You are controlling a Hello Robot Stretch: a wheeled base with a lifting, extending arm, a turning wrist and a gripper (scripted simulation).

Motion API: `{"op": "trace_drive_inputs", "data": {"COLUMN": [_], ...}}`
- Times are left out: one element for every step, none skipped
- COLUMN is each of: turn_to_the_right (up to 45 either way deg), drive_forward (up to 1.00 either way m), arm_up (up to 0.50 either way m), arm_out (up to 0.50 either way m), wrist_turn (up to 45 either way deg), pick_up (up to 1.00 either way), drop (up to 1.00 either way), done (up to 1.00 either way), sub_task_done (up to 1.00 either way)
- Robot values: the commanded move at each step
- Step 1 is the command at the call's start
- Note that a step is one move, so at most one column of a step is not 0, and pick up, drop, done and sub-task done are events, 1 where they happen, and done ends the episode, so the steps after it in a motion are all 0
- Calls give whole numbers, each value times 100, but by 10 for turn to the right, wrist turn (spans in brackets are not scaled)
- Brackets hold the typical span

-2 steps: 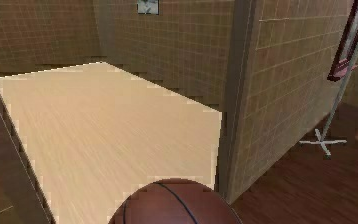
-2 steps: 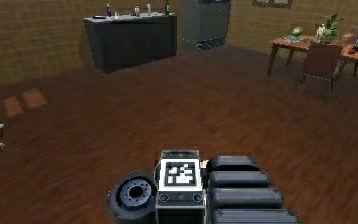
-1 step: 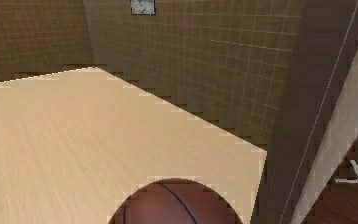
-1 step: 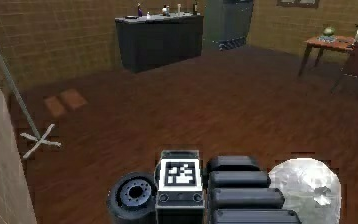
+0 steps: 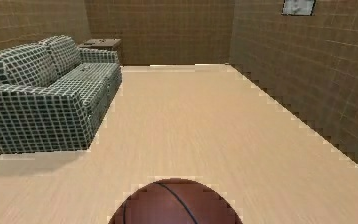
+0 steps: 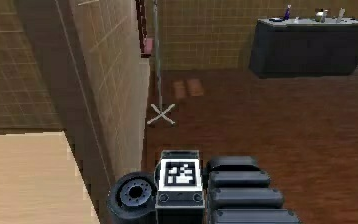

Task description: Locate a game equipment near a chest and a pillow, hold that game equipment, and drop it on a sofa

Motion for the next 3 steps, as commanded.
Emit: {"op": "trace_drive_inputs", "data": {"turn_to_the_right": [0, -150, 0], "drive_forward": [30, 0, 100], "arm_up": [0, 0, 0], "arm_out": [0, 0, 0], "wrist_turn": [0, 0, 0], "pick_up": [0, 0, 0], "drop": [0, 0, 0], "done": [0, 0, 0], "sub_task_done": [0, 0, 0]}}
